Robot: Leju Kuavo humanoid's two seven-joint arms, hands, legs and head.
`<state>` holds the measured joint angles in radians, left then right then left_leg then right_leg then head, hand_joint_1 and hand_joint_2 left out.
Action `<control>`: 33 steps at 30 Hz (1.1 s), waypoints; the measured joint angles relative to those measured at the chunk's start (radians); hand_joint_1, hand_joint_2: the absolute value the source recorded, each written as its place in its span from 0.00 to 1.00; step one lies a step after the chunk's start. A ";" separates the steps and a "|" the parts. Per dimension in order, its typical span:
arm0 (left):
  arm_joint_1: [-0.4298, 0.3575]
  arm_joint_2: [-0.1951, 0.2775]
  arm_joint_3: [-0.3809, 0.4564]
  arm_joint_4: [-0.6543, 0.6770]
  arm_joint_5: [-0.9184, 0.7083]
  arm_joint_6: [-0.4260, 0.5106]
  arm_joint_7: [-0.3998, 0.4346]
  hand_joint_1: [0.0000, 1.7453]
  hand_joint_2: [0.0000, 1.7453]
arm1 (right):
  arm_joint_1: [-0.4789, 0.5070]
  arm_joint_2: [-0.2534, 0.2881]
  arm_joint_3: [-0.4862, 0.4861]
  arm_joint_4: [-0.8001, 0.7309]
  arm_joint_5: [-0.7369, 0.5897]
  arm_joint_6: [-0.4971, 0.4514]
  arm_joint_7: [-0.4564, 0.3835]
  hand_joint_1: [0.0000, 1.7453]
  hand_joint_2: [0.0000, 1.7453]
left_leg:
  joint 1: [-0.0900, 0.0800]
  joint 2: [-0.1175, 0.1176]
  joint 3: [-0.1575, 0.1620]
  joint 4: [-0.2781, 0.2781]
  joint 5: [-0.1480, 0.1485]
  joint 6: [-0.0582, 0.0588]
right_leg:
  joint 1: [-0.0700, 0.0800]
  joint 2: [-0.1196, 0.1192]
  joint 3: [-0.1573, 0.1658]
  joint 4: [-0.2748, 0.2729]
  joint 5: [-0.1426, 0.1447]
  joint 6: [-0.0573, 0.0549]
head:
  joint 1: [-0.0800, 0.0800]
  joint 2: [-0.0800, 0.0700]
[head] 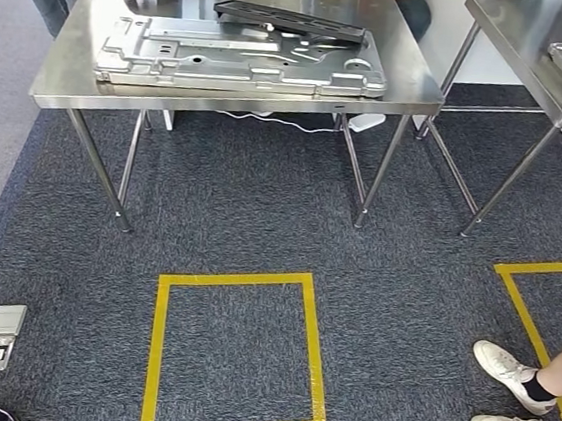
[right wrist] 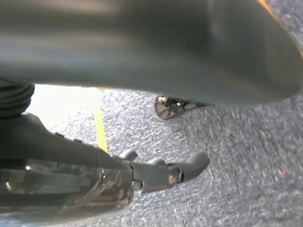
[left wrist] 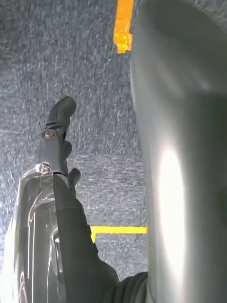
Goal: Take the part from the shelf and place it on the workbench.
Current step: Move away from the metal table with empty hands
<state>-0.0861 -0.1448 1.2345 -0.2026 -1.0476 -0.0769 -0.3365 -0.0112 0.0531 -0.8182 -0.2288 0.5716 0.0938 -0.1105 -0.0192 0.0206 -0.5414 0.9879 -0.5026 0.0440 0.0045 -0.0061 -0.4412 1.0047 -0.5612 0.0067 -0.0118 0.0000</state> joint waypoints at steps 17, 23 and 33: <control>0.005 -0.001 0.000 0.000 -0.002 0.006 0.055 0.00 1.00 | -0.008 0.008 -0.023 0.012 0.026 0.020 0.061 0.00 1.00 | 0.020 -0.013 0.033 0.028 -0.035 -0.036 | -0.007 -0.006 -0.030 -0.027 -0.004 0.004 | -0.003 0.000; 0.003 -0.001 0.002 0.000 0.002 0.004 0.071 0.00 1.00 | -0.007 0.008 -0.024 0.013 0.037 0.020 0.059 0.00 1.00 | 0.027 -0.008 0.022 0.008 -0.030 -0.006 | -0.011 0.001 -0.140 0.201 -0.131 0.024 | -0.001 0.000; 0.008 0.005 -0.055 -0.007 0.071 0.004 0.095 0.00 1.00 | 0.010 0.004 0.010 0.013 0.018 0.017 0.038 0.00 1.00 | 0.020 -0.009 0.009 0.026 -0.034 -0.030 | -0.012 0.002 -0.068 -0.006 0.004 0.009 | -0.002 0.000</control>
<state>-0.0777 -0.1396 1.1791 -0.2095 -0.9767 -0.0726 -0.2415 -0.0009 0.0574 -0.8079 -0.2160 0.5893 0.1109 -0.0722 0.0012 0.0118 -0.5328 1.0138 -0.5362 0.0142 -0.0079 -0.0043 -0.5090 0.9991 -0.5568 0.0152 -0.0139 0.0000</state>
